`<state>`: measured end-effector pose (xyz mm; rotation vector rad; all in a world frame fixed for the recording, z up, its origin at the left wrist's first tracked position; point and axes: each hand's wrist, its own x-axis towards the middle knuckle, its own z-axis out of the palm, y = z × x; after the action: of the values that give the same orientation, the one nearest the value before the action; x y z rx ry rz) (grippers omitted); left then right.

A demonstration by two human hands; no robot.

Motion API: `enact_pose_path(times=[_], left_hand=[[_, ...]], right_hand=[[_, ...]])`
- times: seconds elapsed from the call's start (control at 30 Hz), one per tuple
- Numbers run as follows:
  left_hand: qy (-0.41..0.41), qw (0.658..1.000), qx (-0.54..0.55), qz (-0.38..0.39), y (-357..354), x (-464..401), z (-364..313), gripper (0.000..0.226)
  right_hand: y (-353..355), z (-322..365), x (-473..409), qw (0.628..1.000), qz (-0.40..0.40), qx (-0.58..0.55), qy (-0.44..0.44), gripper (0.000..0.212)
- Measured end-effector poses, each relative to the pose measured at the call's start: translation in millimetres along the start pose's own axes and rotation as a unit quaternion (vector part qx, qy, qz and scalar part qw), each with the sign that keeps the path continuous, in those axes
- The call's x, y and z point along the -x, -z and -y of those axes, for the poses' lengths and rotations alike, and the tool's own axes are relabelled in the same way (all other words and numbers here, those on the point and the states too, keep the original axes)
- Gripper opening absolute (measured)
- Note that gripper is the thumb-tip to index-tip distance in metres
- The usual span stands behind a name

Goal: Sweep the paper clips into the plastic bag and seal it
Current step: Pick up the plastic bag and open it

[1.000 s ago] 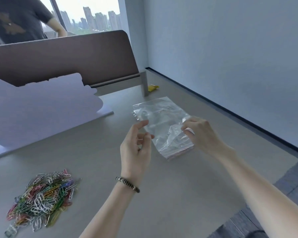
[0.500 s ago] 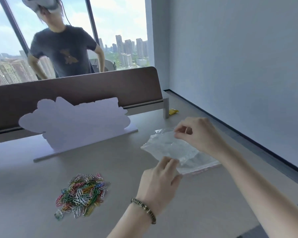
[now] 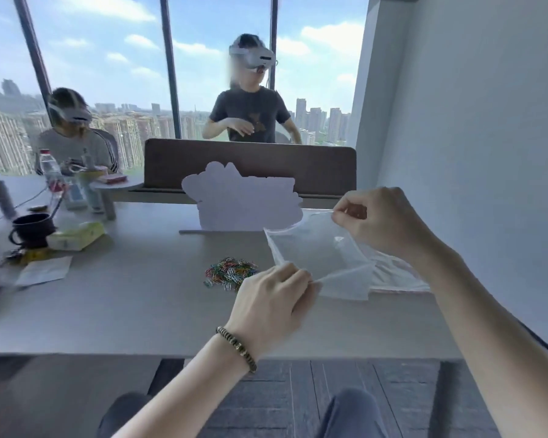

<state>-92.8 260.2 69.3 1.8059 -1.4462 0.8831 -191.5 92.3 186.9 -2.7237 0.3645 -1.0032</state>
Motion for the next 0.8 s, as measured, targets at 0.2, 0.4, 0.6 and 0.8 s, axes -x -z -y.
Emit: enact_pose_path(times=[0.2, 0.4, 0.6, 0.8], left_hand=[[-0.004, 0.999, -0.004, -0.047, 79, 43, -39, 0.031], [0.026, 0.998, -0.022, -0.047, 131, 89, -67, 0.028], [0.049, 0.997, -0.061, -0.016, 143, 121, -69, 0.031], [0.082, 0.99, -0.105, 0.04, 131, 137, -49, 0.033]], right_hand=[[20, 52, 44, 0.999, 0.013, -0.024, 0.042, 0.008], [11, 80, 78, 0.997, 0.026, -0.051, 0.058, 0.007], [-33, 95, 93, 0.993, 0.067, -0.063, 0.072, 0.006], [-78, 99, 94, 0.99, 0.1, -0.07, 0.07, 0.008]])
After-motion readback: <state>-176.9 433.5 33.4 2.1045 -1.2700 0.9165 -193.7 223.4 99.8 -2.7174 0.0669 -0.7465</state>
